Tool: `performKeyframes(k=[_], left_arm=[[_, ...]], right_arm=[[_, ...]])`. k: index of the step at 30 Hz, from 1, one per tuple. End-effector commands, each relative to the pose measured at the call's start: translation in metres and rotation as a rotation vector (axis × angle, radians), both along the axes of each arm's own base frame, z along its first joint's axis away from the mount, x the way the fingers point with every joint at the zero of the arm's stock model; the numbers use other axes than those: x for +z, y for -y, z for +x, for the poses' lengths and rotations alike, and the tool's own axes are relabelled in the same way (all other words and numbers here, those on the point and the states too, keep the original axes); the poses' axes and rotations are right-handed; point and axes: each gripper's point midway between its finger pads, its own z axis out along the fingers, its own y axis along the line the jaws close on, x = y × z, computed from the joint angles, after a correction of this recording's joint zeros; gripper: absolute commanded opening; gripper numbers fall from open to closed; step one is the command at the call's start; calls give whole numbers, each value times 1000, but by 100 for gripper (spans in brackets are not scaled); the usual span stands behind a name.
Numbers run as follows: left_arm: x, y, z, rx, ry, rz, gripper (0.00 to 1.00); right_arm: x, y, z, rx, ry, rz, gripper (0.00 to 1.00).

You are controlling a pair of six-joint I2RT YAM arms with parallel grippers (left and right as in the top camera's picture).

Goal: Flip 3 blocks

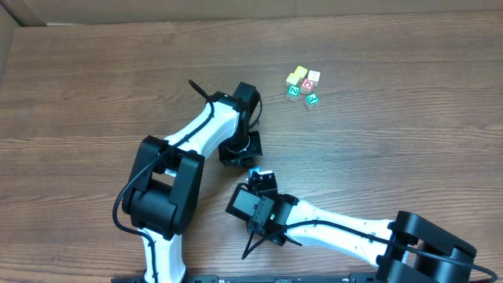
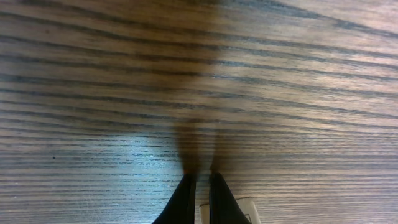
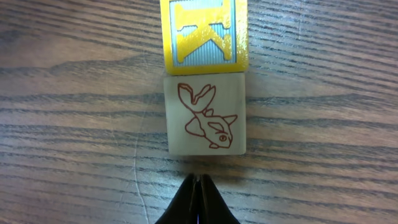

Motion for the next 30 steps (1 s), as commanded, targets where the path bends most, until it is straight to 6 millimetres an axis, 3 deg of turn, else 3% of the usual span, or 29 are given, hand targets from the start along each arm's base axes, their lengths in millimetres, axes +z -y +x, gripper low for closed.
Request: performKeyframes(k=[1, 10, 30], left_arm=[[-6, 4, -6, 9, -30, -12, 4], [-5, 12, -2, -18, -16, -57, 4], [-4, 15, 0, -47, 0, -78, 4]], right_arm=[[0, 2, 2, -5, 14, -1, 4], [-10, 0, 3, -6, 8, -14, 4], [-10, -5, 9, -12, 40, 3, 4]])
